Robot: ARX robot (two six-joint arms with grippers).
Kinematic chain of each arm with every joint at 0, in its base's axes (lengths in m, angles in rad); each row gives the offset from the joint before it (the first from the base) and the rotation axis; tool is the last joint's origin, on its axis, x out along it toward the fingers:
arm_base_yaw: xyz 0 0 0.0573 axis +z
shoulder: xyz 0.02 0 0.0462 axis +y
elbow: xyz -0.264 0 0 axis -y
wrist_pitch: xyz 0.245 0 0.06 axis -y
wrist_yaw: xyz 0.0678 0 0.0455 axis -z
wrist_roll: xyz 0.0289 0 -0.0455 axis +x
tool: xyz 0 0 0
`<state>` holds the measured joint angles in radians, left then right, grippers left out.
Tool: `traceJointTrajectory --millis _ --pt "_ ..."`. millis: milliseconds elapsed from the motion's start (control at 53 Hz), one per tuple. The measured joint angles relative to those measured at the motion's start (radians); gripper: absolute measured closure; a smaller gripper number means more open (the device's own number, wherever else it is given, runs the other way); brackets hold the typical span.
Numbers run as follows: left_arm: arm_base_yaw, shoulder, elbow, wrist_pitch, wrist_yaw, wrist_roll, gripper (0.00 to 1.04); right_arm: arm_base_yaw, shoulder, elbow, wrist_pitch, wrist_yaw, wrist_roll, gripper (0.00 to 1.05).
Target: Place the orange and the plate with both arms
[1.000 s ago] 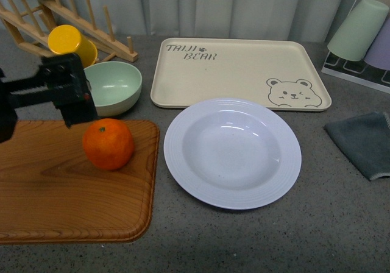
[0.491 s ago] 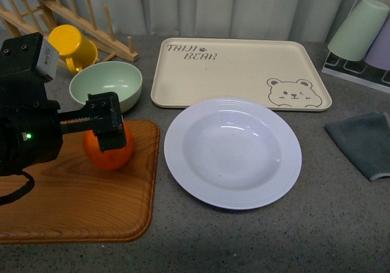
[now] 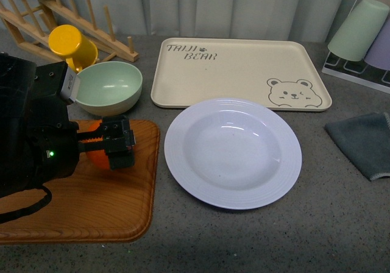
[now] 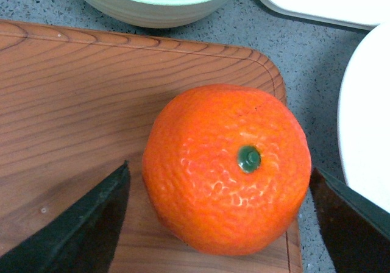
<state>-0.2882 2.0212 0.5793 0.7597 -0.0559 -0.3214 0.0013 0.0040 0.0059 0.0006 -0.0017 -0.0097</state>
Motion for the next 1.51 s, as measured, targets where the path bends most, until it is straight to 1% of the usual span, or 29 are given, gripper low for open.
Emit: traceJointTrajectory --millis 113,189,264,434,547,717,792,962,1113,1358,1509 --pt "0.0 0.0 0.0 0.0 0.005 -0.005 0.33 0.0 0.0 0.0 0.0 0.0 0.0 0.09" --pt "0.0 0.0 0.0 0.0 0.005 -0.006 0.39 0.0 0.0 0.0 0.0 0.0 0.0 0.09" --pt "0.0 0.0 0.0 0.0 0.004 -0.006 0.42 0.0 0.0 0.0 0.0 0.0 0.0 0.09" --pt "-0.012 -0.04 -0.018 0.012 -0.009 -0.008 0.44 0.0 0.0 0.0 0.0 0.0 0.0 0.09" --pt "-0.051 -0.107 -0.019 0.002 -0.047 -0.022 0.44 0.0 0.0 0.0 0.0 0.0 0.0 0.09" --pt "-0.156 -0.163 0.034 -0.027 -0.056 -0.056 0.44 0.0 0.0 0.0 0.0 0.0 0.0 0.09" --pt "-0.225 -0.137 0.088 -0.039 -0.058 -0.074 0.44 0.0 0.0 0.0 0.0 0.0 0.0 0.09" --pt "-0.299 -0.039 0.17 -0.051 -0.053 -0.096 0.44 0.0 0.0 0.0 0.0 0.0 0.0 0.09" --pt "-0.328 0.046 0.231 -0.073 -0.05 -0.108 0.44 0.0 0.0 0.0 0.0 0.0 0.0 0.09" --pt "-0.349 0.159 0.32 -0.095 -0.038 -0.129 0.44 0.0 0.0 0.0 0.0 0.0 0.0 0.09" --pt "-0.355 0.194 0.343 -0.108 -0.031 -0.132 0.44 0.0 0.0 0.0 0.0 0.0 0.0 0.09"
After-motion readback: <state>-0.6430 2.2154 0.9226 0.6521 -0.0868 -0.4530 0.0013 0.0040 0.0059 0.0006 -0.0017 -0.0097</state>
